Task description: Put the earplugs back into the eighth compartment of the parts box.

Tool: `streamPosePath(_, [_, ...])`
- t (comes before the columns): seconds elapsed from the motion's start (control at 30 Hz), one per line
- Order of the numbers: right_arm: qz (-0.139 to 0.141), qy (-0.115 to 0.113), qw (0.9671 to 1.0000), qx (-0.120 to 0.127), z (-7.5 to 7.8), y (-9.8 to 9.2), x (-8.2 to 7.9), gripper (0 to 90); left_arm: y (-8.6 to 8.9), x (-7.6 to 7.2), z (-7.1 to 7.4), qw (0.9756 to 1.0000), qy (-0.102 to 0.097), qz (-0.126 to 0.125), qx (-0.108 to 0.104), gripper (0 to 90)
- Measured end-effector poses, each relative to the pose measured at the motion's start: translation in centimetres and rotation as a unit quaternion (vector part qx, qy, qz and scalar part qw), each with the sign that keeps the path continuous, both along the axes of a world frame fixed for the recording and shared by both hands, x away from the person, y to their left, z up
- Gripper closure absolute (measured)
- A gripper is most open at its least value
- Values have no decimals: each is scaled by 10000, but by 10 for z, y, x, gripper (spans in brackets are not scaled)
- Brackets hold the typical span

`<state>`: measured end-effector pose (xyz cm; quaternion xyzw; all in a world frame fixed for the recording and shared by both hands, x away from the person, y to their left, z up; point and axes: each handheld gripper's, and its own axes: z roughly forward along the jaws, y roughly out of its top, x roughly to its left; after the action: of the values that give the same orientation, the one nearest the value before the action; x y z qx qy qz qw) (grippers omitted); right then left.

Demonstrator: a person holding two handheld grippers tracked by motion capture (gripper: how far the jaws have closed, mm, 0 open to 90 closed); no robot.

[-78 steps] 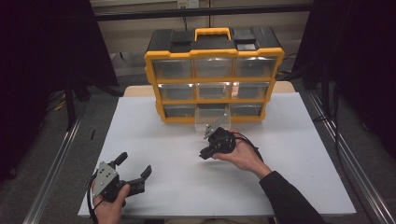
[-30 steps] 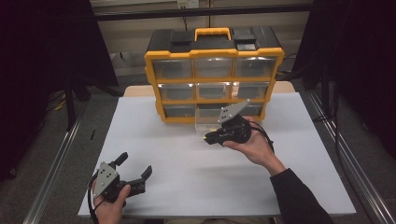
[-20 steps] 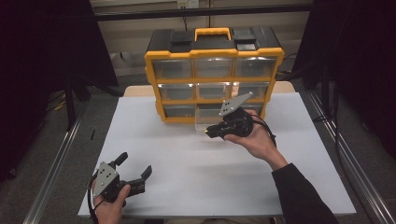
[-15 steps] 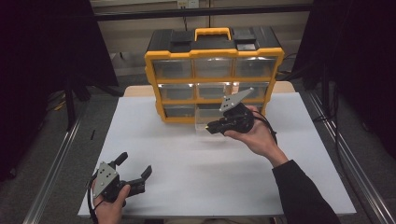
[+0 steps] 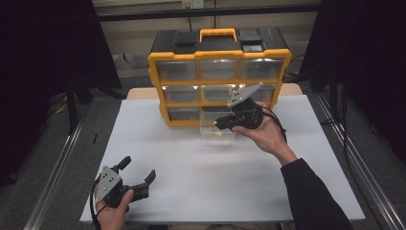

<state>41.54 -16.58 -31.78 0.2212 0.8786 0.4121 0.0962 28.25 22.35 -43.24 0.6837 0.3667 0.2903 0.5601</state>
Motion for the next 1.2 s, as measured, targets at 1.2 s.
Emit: streamPosePath(1.2, [-501,603,9937,-798,-9,3,59,804,1,0,0,10000,-3,9,-20,34])
